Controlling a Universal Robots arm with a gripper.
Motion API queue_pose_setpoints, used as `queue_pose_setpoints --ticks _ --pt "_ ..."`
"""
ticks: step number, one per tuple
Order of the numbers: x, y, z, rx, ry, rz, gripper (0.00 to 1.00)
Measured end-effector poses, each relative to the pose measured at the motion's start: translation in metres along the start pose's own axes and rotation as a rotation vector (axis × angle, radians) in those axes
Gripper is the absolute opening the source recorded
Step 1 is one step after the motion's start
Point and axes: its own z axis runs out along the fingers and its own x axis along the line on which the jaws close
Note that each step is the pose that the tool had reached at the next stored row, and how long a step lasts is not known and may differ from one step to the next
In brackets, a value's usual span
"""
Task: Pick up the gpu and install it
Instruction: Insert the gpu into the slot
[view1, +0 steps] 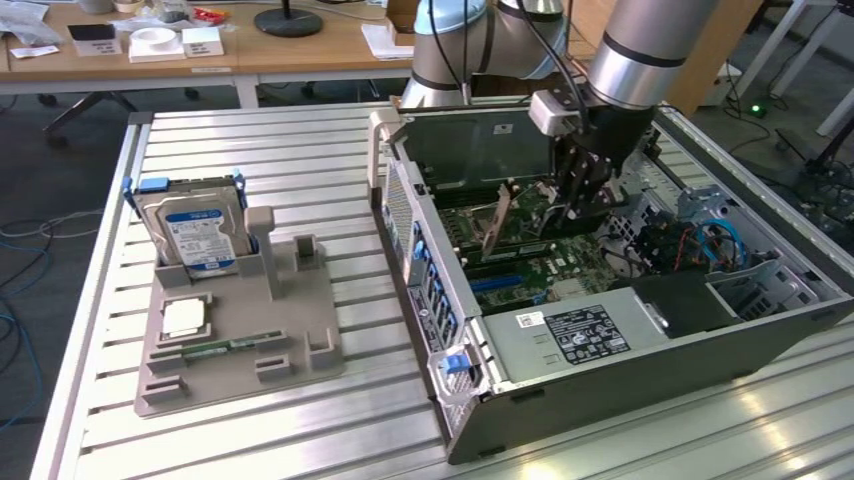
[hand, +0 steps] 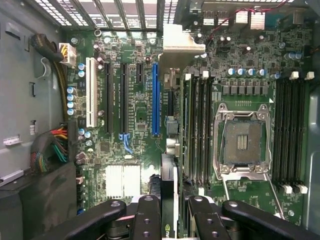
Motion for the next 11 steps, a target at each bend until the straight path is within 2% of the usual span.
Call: queue_pose_setpoints --ticks 11 --pt "0.0015 0.0049 0.0008 0.0013 -0.0003 0.000 0.26"
